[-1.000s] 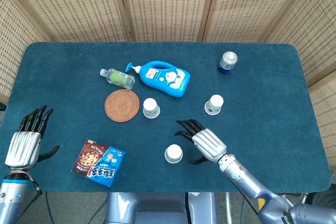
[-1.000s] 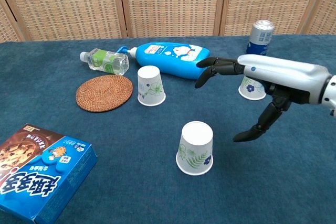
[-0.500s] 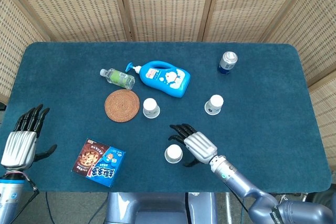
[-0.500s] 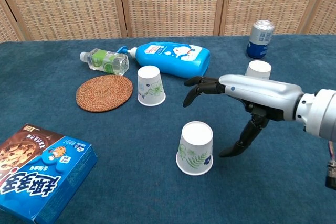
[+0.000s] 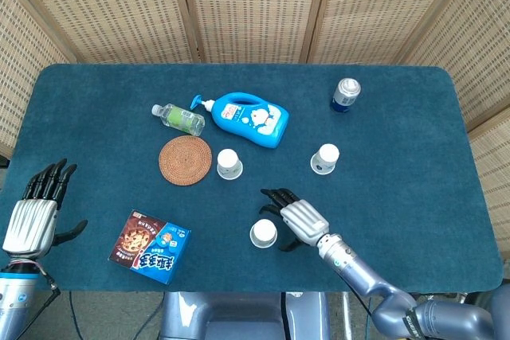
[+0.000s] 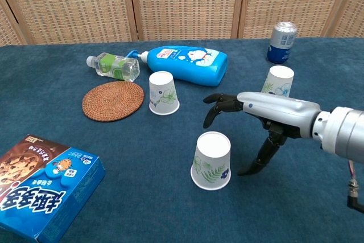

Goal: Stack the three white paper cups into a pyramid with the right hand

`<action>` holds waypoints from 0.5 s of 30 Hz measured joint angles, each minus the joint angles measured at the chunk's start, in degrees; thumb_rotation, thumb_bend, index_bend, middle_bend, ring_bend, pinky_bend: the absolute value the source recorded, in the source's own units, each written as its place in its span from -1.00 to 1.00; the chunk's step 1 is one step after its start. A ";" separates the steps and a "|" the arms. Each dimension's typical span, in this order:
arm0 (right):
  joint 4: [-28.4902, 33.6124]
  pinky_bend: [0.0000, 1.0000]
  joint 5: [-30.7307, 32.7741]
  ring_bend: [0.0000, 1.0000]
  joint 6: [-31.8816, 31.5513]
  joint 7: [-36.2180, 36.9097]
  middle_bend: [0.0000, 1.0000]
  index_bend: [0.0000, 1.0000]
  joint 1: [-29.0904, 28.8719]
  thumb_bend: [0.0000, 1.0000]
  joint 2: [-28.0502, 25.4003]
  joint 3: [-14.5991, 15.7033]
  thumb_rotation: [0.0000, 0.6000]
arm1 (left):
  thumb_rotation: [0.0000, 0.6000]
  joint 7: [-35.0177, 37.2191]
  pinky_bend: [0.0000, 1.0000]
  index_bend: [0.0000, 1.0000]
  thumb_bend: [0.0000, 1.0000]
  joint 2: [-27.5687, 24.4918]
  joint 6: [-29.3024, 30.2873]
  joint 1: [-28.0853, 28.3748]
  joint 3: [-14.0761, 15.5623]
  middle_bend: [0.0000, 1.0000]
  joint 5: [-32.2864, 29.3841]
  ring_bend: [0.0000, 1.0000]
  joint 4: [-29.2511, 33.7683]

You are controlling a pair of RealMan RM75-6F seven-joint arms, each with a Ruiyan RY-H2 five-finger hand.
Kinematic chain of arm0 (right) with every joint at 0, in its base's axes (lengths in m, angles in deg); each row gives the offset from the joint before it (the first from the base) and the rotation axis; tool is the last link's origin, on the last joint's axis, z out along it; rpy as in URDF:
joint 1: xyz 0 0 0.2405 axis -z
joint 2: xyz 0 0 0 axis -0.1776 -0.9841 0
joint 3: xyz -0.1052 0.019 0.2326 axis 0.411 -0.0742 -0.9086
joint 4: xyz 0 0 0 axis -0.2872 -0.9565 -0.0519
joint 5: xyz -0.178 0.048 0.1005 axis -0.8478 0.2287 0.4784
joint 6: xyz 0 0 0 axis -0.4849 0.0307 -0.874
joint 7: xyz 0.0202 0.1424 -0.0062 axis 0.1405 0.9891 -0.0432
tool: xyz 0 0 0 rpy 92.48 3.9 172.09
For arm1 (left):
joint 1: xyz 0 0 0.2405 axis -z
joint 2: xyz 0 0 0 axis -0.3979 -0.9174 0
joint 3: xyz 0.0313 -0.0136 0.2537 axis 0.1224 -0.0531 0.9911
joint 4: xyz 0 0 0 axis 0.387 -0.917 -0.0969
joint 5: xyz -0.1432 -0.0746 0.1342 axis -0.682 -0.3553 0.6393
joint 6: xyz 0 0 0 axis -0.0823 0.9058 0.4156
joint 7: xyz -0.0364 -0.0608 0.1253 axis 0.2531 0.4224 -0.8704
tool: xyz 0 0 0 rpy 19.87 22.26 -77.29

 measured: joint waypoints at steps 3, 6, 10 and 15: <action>-0.86 -0.86 0.01 -1.00 -0.14 0.17 -1.00 -0.25 -0.10 -0.68 0.87 0.09 1.00 | 1.00 0.15 -0.85 -0.94 -0.54 -0.07 -0.11 0.04 -0.11 -1.00 -0.22 -1.00 -0.07; -1.35 -0.86 -0.10 -1.00 -0.66 -0.02 -1.00 -0.08 -0.07 -0.68 1.45 0.17 1.00 | 1.00 0.17 -0.85 -0.93 -0.54 -0.06 -0.05 0.03 -0.10 -1.00 -0.13 -1.00 -0.04; -1.63 -0.86 0.10 -1.00 -1.17 -0.89 -0.98 0.02 0.00 -0.68 2.05 0.19 1.00 | 1.00 0.09 -0.85 -0.93 -0.54 -0.04 -0.04 0.01 -0.02 -1.00 -0.02 -1.00 0.00; -0.75 -0.86 1.42 -1.00 -0.76 -2.18 -0.97 0.03 -0.25 -0.68 1.69 -0.17 1.00 | 1.00 0.09 -0.85 -0.93 -0.54 -0.04 -0.13 0.04 -0.06 -1.00 -0.15 -1.00 0.00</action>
